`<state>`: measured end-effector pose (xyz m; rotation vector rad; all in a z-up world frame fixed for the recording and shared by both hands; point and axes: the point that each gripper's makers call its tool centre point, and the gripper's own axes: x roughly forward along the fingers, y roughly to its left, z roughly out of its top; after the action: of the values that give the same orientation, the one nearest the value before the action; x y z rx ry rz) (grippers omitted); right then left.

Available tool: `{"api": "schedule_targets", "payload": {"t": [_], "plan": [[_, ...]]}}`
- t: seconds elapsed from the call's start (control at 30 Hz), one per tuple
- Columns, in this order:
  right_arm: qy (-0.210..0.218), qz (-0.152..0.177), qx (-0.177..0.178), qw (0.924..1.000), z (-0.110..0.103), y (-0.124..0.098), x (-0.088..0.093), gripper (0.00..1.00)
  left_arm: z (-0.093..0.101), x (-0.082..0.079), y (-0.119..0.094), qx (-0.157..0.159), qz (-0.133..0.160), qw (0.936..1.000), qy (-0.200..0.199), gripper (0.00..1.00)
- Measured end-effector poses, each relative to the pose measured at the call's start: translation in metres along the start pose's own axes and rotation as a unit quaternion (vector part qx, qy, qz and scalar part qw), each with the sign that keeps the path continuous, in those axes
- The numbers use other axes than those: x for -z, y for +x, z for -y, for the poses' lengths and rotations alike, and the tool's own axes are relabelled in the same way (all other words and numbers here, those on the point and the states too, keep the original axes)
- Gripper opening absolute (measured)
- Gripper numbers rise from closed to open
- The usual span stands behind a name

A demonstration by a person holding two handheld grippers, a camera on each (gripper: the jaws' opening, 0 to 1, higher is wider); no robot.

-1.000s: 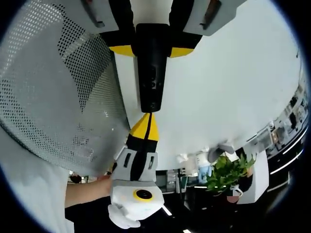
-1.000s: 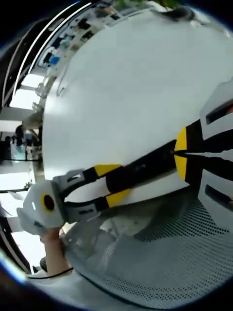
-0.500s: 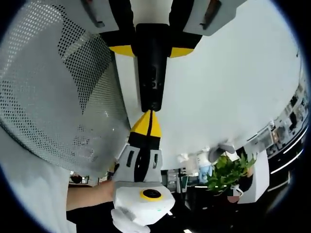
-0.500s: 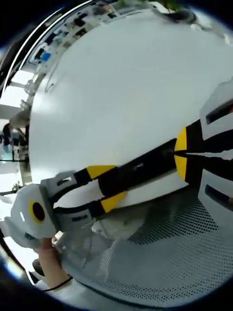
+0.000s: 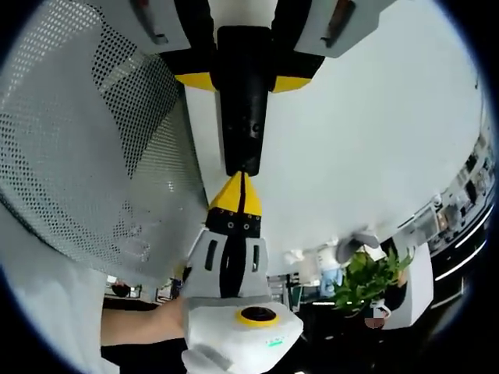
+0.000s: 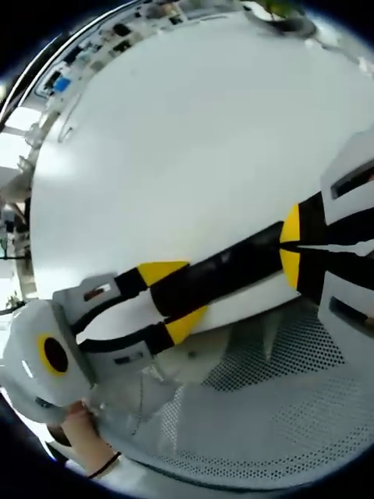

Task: Press the specified remote control buttons in sequence, fully releasing each button before pressing the next.

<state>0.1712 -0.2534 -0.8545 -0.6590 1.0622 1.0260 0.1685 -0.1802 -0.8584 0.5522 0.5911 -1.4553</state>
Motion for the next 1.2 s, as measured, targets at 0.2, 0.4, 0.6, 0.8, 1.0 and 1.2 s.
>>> {"api": "schedule_targets", "payload": {"t": [0.2, 0.4, 0.6, 0.8, 1.0, 1.2], "plan": [[0.036, 0.055, 0.001, 0.9978, 0.001, -0.003, 0.000, 0.00, 0.000, 0.000, 0.000, 0.000, 0.001, 1.0000, 0.000, 0.25], [0.018, 0.065, 0.018, 0.9975, 0.003, -0.004, -0.006, 0.00, 0.000, 0.000, 0.000, -0.001, 0.004, 1.0000, -0.001, 0.25], [-0.006, 0.051, 0.002, 0.9987, -0.002, 0.001, -0.013, 0.00, 0.001, 0.001, 0.000, -0.001, 0.004, 1.0000, -0.001, 0.25], [-0.037, 0.034, 0.008, 0.9987, -0.004, 0.002, -0.012, 0.00, 0.001, 0.001, 0.000, 0.000, 0.003, 1.0000, -0.002, 0.25], [-0.045, 0.033, 0.003, 0.9984, -0.004, 0.001, -0.011, 0.00, 0.001, 0.000, 0.000, 0.001, 0.004, 1.0000, -0.002, 0.25], [-0.097, 0.009, -0.002, 0.9952, -0.005, 0.003, -0.010, 0.00, 0.001, 0.001, 0.000, 0.002, 0.004, 1.0000, -0.003, 0.25]]}}
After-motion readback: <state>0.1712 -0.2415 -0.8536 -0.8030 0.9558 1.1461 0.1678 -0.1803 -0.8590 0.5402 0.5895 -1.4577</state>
